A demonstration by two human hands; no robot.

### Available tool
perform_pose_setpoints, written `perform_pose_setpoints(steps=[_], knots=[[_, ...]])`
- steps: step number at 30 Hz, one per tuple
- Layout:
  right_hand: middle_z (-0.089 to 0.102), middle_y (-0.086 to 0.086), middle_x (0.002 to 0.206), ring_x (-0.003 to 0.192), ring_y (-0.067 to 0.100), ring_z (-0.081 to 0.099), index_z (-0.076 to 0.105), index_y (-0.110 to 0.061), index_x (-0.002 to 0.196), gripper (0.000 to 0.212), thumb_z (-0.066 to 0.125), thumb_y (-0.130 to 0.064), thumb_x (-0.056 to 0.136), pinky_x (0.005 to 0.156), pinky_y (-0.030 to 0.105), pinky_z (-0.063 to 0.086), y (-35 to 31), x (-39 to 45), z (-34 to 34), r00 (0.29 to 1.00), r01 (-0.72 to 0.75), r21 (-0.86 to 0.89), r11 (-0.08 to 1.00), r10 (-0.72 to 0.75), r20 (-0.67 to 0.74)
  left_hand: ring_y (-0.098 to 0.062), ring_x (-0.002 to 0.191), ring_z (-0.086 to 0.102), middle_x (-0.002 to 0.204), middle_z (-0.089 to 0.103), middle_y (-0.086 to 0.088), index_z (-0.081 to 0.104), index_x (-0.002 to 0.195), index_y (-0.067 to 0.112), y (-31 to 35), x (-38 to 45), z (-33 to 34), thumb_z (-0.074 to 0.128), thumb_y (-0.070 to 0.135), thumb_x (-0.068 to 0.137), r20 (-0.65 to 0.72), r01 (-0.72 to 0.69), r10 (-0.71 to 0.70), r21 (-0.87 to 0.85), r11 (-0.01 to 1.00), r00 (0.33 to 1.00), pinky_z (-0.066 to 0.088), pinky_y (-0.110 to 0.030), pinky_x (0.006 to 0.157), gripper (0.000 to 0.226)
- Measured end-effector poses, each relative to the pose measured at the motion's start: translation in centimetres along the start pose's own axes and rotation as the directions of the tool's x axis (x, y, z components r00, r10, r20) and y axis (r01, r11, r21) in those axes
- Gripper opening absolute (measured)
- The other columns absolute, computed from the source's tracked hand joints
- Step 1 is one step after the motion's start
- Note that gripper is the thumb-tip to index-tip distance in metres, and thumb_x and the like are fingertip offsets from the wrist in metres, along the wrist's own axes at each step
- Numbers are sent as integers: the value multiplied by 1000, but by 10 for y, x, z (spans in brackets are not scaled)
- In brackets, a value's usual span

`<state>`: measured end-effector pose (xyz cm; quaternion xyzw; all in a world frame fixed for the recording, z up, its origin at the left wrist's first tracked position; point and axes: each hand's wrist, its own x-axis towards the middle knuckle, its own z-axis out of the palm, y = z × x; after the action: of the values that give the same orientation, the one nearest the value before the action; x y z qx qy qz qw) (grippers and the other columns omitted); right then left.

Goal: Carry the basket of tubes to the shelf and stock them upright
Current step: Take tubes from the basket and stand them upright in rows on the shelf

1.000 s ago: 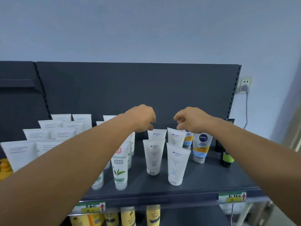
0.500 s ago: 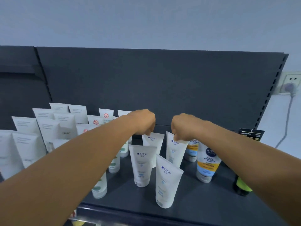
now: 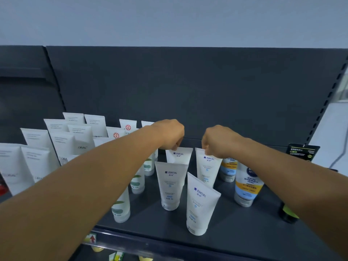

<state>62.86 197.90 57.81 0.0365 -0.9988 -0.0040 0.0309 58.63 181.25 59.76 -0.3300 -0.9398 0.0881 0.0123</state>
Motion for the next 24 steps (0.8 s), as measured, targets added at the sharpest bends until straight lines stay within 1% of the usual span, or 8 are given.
perform_pose_setpoints(steps=[2, 7, 11, 13, 17, 19, 21, 24], knots=[[70, 16, 103, 98, 34, 66, 70, -1, 99, 24, 58, -5, 78, 64, 41, 53, -2, -1, 0, 1000, 14, -4, 1000, -14, -9, -19, 83, 57, 103, 67, -3, 70, 102, 13, -4, -4, 0, 65, 17, 88, 4, 6, -6, 3, 1000, 1000, 45, -27, 71, 15], [71, 15, 100, 99, 32, 66, 71, -2, 94, 21, 58, -5, 77, 64, 37, 53, -11, -4, 1, 1000, 15, 22, 1000, -16, 3, -16, 82, 55, 103, 67, -1, 70, 103, 14, -12, -14, 1, 65, 18, 89, 14, 3, -3, 1, 1000, 1000, 41, -26, 69, 16], [69, 19, 99, 68, 29, 58, 69, 0, 94, 20, 58, -4, 77, 58, 32, 39, -17, -6, 1, 1000, 4, 38, 999, -4, 5, -16, 82, 55, 104, 67, -3, 70, 103, 13, -13, -19, 1, 65, 18, 89, 1, 10, -10, -9, 1000, 1000, 41, -26, 69, 16], [68, 21, 99, 66, 30, 55, 68, 2, 95, 21, 59, -5, 78, 58, 36, 42, -19, -8, 0, 1000, -3, 33, 999, 3, 13, -18, 82, 56, 106, 68, -5, 70, 105, 12, -11, -21, 2, 65, 17, 89, -9, 16, -16, -13, 1000, 1000, 43, -26, 70, 18], [59, 15, 75, 68, 28, 53, 63, 0, 83, 23, 62, -22, 83, 60, 34, 43, -20, -20, -7, 999, -38, 74, 997, 37, 25, -24, 96, 63, 113, 66, -6, 67, 115, 12, -6, -27, -1, 64, 22, 90, -27, 39, -40, -51, 998, 999, 46, -28, 73, 27], [68, 8, 88, 82, 23, 62, 69, -8, 90, 29, 60, -35, 88, 75, 38, 54, -22, -32, -16, 1000, -16, 145, 989, 17, -6, -24, 100, 63, 115, 67, -3, 69, 115, 15, -4, -34, -5, 61, 26, 91, -54, 21, -28, -117, 993, 998, 50, -31, 80, 27], [70, -3, 95, 92, 17, 63, 73, -18, 96, 30, 58, -44, 89, 83, 36, 54, -29, -52, -27, 1000, -12, 231, 973, 15, -11, -21, 101, 63, 113, 69, 2, 71, 111, 18, -2, -45, -9, 62, 31, 90, -63, -15, 4, -179, 984, 998, 52, -33, 86, 26], [70, -6, 90, 81, 9, 62, 74, -23, 92, 31, 63, -51, 84, 74, 28, 52, -42, -85, -33, 997, -45, 274, 961, 24, 80, -18, 100, 63, 111, 69, 5, 70, 111, 19, 2, -65, -3, 67, 32, 86, -18, -42, 39, -177, 983, 999, 52, -33, 88, 29]])
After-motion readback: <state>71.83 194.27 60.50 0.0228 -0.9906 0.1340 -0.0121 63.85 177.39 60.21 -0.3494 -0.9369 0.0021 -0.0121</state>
